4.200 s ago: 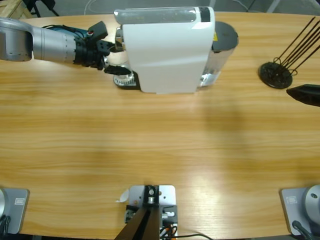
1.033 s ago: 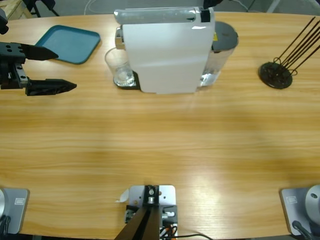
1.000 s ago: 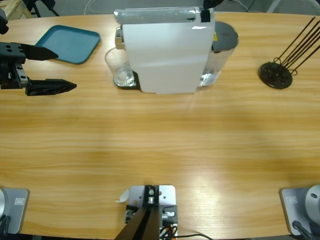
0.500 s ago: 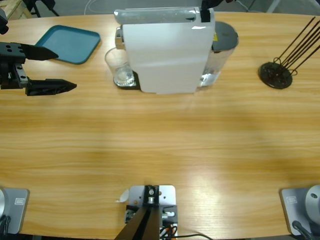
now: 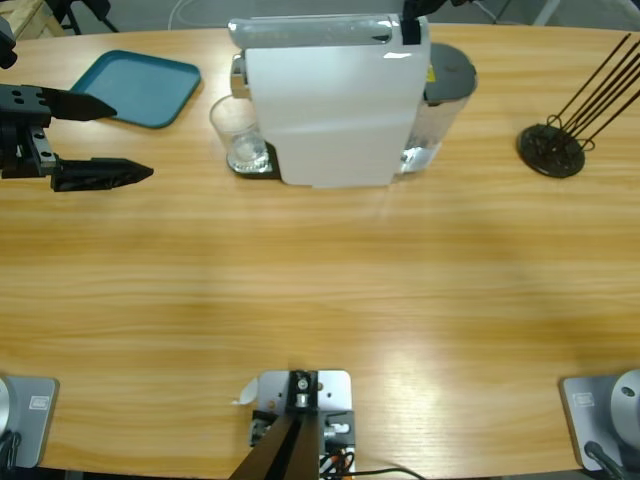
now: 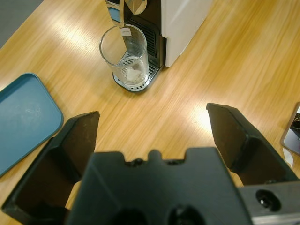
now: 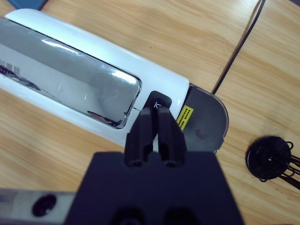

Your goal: Pour coffee

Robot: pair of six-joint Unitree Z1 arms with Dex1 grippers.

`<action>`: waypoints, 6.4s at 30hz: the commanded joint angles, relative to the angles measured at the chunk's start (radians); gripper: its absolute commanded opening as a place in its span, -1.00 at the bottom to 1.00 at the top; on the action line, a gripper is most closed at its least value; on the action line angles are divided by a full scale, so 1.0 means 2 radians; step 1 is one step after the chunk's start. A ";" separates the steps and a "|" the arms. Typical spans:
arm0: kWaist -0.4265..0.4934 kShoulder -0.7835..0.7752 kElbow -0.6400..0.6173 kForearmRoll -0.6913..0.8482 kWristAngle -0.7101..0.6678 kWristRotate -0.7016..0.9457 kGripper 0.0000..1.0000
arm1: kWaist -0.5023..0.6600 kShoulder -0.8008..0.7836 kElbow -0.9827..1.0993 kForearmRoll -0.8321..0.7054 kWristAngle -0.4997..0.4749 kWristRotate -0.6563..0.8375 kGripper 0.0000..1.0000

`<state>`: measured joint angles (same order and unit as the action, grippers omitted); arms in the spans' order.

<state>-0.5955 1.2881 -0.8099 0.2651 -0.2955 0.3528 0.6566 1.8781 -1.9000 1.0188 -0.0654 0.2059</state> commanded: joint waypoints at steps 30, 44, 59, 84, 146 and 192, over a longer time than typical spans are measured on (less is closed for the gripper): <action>0.000 -0.014 0.016 -0.005 0.006 -0.007 1.00 | 0.035 -0.132 0.098 -0.043 -0.019 0.002 1.00; 0.000 -0.015 0.018 -0.005 0.007 -0.006 1.00 | 0.035 -0.133 0.102 -0.043 -0.019 0.003 1.00; 0.000 -0.022 0.028 -0.005 0.007 -0.007 1.00 | 0.051 -0.168 0.116 -0.032 -0.021 0.002 1.00; 0.000 -0.036 0.044 -0.001 -0.005 -0.005 1.00 | 0.073 -0.412 0.514 -0.266 0.015 -0.003 1.00; -0.001 -0.057 0.040 -0.004 -0.011 -0.051 1.00 | 0.073 -0.419 0.522 -0.271 0.003 -0.019 1.00; 0.009 -0.061 0.060 -0.004 0.002 -0.064 1.00 | 0.073 -0.429 0.528 -0.262 0.041 -0.012 1.00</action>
<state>-0.5883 1.1685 -0.7344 0.2643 -0.3032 0.2388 0.7942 1.0478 -0.8810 0.4813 0.0002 0.1826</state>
